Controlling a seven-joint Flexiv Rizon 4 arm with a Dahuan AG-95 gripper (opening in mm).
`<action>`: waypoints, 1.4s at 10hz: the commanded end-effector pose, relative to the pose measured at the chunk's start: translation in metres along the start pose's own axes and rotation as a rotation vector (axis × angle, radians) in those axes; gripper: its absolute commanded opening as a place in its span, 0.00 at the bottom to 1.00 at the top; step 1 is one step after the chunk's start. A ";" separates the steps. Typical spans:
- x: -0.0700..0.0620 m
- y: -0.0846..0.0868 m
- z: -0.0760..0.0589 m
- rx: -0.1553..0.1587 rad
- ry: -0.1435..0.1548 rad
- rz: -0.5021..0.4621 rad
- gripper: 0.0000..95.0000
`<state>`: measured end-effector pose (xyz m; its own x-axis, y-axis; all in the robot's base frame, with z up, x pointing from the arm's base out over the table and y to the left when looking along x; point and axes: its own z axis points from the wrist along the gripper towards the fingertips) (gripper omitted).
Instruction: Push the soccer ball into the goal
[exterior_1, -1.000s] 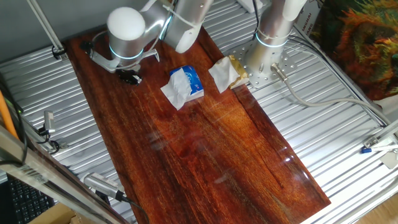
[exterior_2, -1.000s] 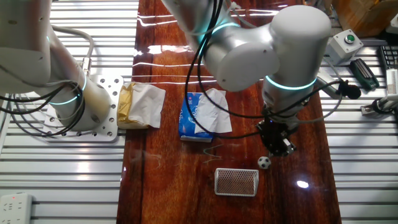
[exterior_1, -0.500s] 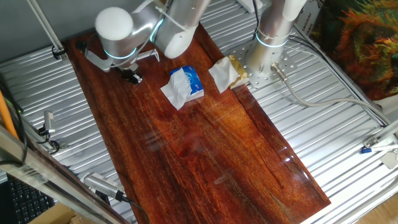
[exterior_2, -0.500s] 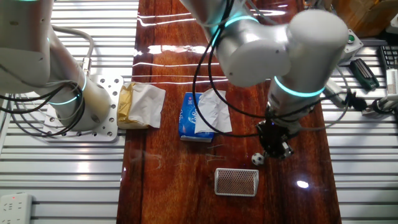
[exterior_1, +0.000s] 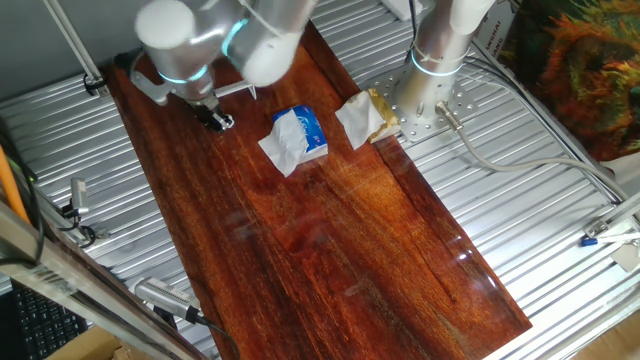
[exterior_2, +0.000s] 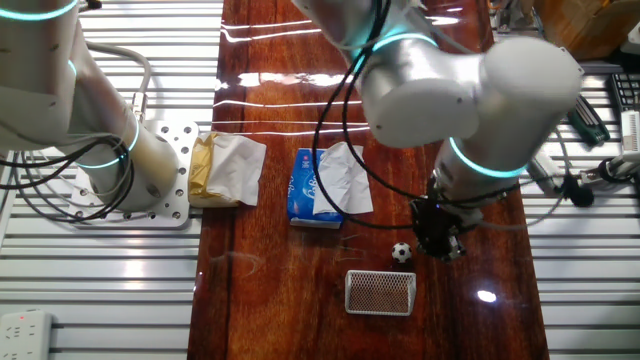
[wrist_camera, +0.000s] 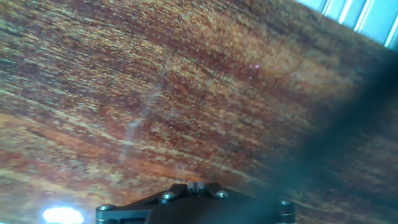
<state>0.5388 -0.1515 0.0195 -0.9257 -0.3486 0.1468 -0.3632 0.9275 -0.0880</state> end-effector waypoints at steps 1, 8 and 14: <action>0.005 0.004 0.004 -0.149 0.072 0.072 0.00; 0.024 0.011 0.001 -0.184 0.146 0.112 0.00; 0.029 0.012 -0.014 -0.157 0.037 0.156 0.00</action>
<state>0.5135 -0.1486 0.0340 -0.9507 -0.2107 0.2276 -0.2010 0.9774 0.0653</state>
